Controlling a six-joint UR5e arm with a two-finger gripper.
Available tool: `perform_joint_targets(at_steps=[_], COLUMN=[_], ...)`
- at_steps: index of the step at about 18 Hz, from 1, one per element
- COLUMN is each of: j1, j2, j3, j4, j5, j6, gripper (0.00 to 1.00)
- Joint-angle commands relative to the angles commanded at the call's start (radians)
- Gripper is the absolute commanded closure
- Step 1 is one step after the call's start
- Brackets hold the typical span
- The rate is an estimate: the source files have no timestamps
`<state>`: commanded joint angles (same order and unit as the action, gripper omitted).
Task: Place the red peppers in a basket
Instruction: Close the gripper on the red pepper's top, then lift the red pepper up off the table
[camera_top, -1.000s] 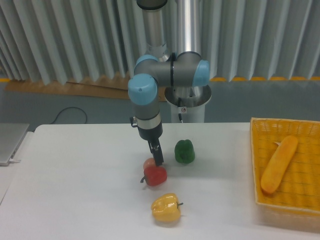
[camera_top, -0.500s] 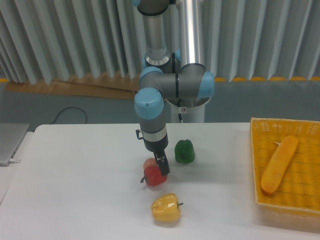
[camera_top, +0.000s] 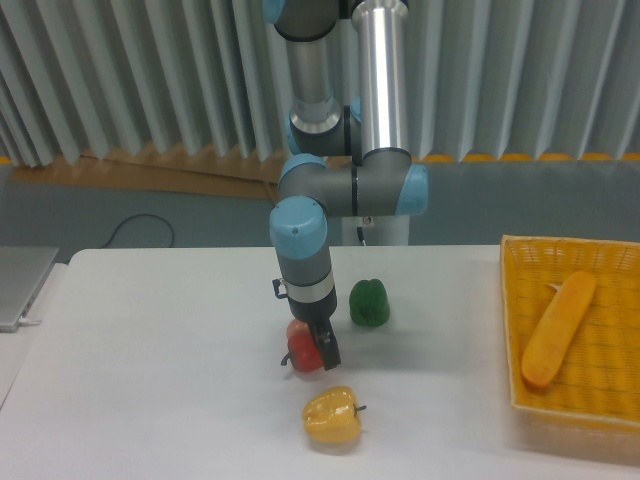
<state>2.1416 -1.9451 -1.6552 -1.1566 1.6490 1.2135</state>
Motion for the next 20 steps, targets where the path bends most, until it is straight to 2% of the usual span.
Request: perform_joint_targets(at_steps=[5, 11, 13, 14, 15, 17, 20], j1=[-0.031, -0.029, -0.028, -0.026, -0.025, -0.023, -0.016], j2=[-0.035, -0.037, -0.035, -0.035, -0.035, -0.032, -0.029], j3=[0.002, 0.000, -0.002, -0.002, -0.003, -0.003, -0.002], j4=[0.049, 0.054, 0.054, 0.052, 0.052, 0.051, 0.049], j5=[0.023, 0.032, 0.032, 0.032, 0.034, 0.034, 0.034], j6=[-0.052, -0.049, -0.049, -0.049, -0.051, -0.051, -0.049], gripper=[0.00, 0.01, 0.21, 0.23, 0.32, 0.42, 0.44])
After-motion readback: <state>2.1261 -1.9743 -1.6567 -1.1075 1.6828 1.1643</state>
